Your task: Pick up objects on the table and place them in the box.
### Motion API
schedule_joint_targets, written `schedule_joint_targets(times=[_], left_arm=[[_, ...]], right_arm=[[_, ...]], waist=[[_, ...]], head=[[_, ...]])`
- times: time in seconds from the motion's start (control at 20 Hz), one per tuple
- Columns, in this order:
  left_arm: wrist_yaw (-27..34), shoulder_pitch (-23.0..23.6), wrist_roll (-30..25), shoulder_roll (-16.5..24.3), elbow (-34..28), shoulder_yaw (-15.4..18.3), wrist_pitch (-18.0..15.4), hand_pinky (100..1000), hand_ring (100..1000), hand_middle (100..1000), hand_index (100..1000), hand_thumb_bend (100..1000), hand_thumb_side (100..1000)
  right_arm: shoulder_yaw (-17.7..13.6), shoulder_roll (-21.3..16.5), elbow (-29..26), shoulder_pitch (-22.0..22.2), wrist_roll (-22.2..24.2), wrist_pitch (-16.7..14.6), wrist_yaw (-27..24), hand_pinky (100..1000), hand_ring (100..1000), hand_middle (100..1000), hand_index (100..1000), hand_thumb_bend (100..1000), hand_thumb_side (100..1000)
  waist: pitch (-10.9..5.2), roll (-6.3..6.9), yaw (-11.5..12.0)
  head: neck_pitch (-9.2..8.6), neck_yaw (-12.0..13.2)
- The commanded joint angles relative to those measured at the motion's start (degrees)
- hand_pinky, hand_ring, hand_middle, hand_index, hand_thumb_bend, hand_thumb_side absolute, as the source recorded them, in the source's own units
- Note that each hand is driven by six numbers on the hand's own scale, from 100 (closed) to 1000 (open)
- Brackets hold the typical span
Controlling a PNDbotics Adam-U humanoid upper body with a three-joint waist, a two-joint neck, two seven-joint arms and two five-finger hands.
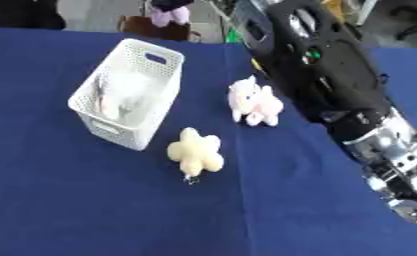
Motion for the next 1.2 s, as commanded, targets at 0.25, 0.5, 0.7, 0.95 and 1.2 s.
schedule_joint_targets(times=[0.25, 0.5, 0.7, 0.95, 1.2], left_arm=[[0.55, -1.6, 0.47, 0.45, -0.78, -0.03, -1.24, 729, 745, 779, 761, 100, 618], [0.68, -1.82, 0.45, 0.14, -0.78, -0.01, -1.31, 729, 745, 779, 761, 100, 617], [0.77, -2.04, 0.39, -0.08, -0.78, -0.06, -1.38, 729, 745, 779, 761, 100, 618], [0.84, -2.21, 0.43, -0.28, -0.78, -0.02, -1.43, 728, 745, 779, 760, 100, 616], [0.86, -2.3, 0.43, -0.45, -0.78, 0.0, -1.44, 728, 745, 779, 760, 100, 616]], right_arm=[[-0.82, 2.53, 2.53, -1.62, -2.45, -0.05, 0.33, 861, 756, 271, 365, 100, 549], [-0.65, 4.06, 4.57, -1.27, -3.77, -0.26, 0.77, 859, 754, 271, 365, 100, 550], [-0.63, 5.14, 5.9, -0.78, -4.98, -0.41, 0.91, 860, 755, 270, 363, 100, 551], [-0.66, 5.79, 7.34, -0.26, -6.0, -0.99, 0.71, 865, 769, 291, 382, 100, 534], [-0.72, 5.98, 8.42, 0.16, -5.11, -2.61, 0.03, 870, 796, 340, 437, 100, 643]], waist=[[-0.35, -0.16, 1.16], [-0.09, -0.25, 1.66], [0.17, -0.22, 2.1], [0.53, -0.2, 2.58], [0.83, -0.25, 2.88]], head=[[-1.41, -1.07], [-1.6, -1.35], [-1.8, -1.55], [-1.84, -1.65], [-1.73, -1.56]])
